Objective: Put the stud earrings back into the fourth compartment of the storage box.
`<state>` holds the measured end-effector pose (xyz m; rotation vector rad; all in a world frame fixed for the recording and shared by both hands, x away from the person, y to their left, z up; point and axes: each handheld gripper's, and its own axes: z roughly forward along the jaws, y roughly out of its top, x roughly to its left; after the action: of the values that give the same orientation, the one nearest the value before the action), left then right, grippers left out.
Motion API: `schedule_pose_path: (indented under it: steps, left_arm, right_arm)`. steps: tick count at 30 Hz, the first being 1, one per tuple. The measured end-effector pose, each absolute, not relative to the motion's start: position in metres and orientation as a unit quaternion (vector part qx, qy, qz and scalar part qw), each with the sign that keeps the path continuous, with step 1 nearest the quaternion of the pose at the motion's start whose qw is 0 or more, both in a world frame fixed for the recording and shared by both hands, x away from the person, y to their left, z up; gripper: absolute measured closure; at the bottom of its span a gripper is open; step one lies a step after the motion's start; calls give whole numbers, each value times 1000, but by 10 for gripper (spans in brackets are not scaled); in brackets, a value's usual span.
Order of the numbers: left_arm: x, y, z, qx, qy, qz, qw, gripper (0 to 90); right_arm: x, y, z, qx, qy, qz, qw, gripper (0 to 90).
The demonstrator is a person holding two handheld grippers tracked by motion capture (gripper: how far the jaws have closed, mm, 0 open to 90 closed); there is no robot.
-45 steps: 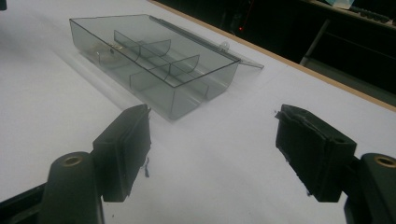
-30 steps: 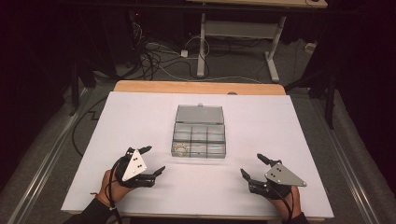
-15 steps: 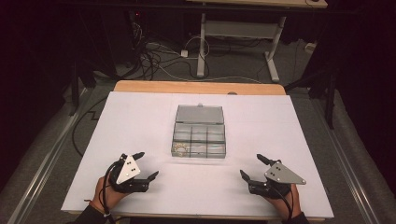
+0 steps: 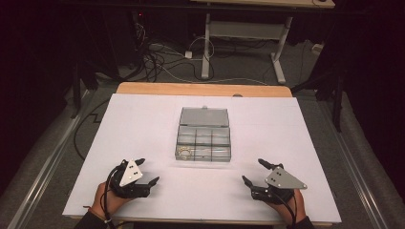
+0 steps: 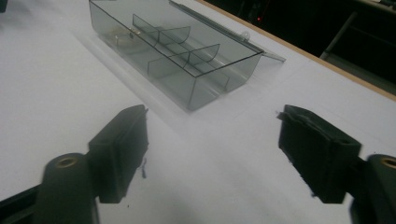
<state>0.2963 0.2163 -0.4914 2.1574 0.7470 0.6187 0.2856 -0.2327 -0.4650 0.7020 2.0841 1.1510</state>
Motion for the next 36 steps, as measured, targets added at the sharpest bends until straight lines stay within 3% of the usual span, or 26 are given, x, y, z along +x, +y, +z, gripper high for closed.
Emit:
schedule_pose_path:
  steps: [2,5,8,12,15,36]
  left_arm:
    - [297,216,-490,847,286,247,374,366]
    - [300,216,-489,852,284,237,371,556]
    - [302,216,-489,858,284,218,369,720]
    - [302,217,-490,863,277,211,365,853]
    - [302,216,-488,865,271,211,365,873]
    - [308,215,-492,873,260,205,360,872]
  right_arm:
    - [286,-233,-467,259,799,439,320,433]
    - [288,-235,-468,259,807,434,305,605]
    - [289,-237,-466,265,806,435,302,743]
    - [291,-239,-465,267,807,433,300,863]
    - [292,-240,-466,265,810,432,296,900]
    - [296,-241,-465,264,813,423,300,900]
